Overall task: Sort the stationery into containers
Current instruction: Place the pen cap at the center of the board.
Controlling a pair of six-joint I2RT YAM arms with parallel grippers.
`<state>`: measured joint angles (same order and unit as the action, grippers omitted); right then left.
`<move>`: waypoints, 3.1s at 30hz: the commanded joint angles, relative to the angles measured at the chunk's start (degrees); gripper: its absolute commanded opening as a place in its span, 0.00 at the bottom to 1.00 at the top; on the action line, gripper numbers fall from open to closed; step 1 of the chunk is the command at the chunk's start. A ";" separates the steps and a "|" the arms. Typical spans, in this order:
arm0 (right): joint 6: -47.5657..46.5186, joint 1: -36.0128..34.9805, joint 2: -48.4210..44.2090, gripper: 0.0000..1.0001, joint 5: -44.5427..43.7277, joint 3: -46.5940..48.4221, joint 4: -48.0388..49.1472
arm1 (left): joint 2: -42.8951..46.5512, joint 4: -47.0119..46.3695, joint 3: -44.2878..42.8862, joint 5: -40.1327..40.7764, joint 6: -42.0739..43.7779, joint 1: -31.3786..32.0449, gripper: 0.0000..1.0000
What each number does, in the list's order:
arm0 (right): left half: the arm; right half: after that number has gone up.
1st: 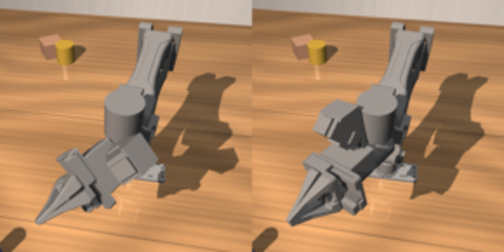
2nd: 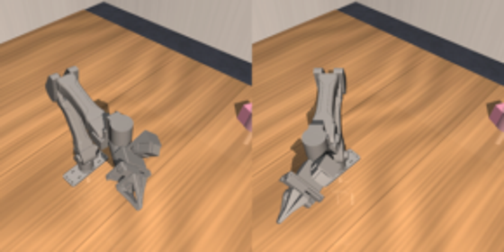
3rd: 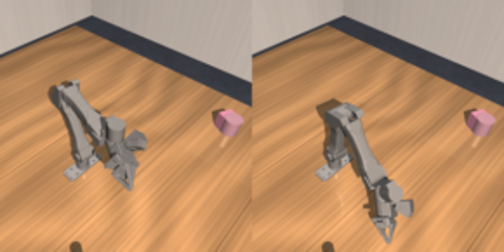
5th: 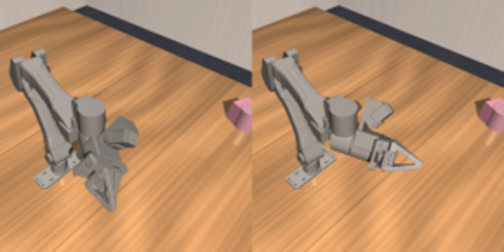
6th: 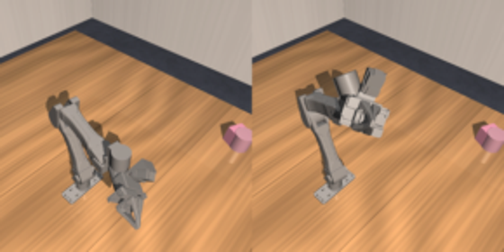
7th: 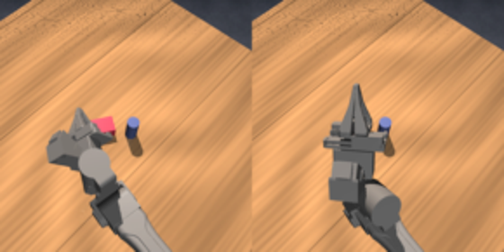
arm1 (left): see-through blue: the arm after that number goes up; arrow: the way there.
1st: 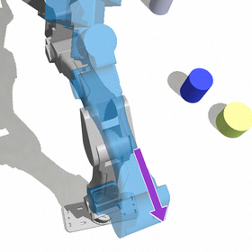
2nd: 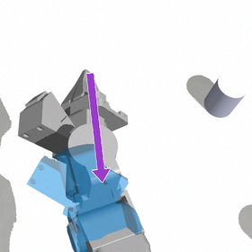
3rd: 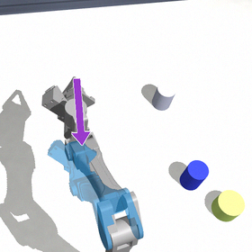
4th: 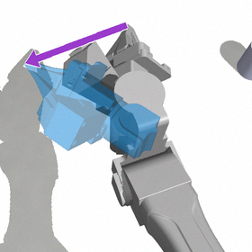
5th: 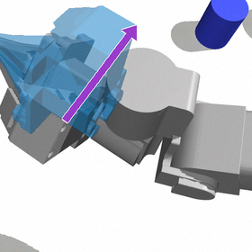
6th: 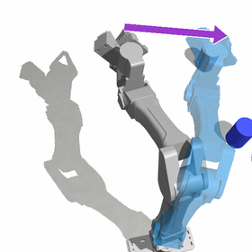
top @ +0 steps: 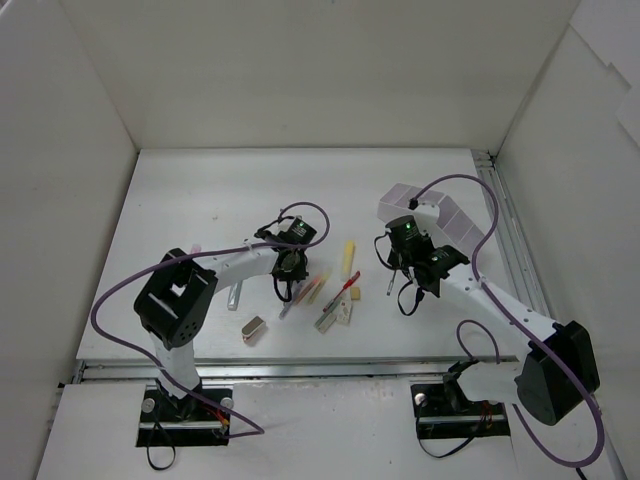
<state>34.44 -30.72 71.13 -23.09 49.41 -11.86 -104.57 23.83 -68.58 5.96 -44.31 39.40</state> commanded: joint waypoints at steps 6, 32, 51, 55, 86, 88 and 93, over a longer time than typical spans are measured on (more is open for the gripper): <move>-2.17 0.49 -0.91 0.00 -1.17 0.43 0.96 | 0.69 -0.01 -1.83 0.82 0.98 0.68 0.12; -8.16 0.66 -1.96 0.00 2.17 1.66 0.87 | -5.99 2.18 -7.80 1.51 2.92 1.91 0.30; -27.60 0.05 -5.30 0.00 19.43 3.23 2.36 | 10.50 -3.17 -0.95 1.53 24.24 4.55 0.00; -43.38 -5.48 -5.22 0.00 18.97 3.85 6.92 | 16.24 -1.60 -0.77 -2.17 28.40 4.55 0.00; -25.82 0.92 -4.43 0.00 6.31 5.96 6.32 | -2.47 -3.89 -7.97 0.72 21.46 1.30 0.33; -25.73 0.84 -4.51 0.00 6.30 5.96 6.23 | -3.35 -3.62 -8.50 0.90 21.46 1.30 0.33; -25.73 1.27 -4.60 0.00 5.95 5.88 6.23 | -3.62 -3.71 -8.50 0.90 21.38 1.30 0.26</move>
<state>7.97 -30.00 66.76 -16.10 54.83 -7.75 -109.43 20.80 -74.37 5.50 -22.02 40.86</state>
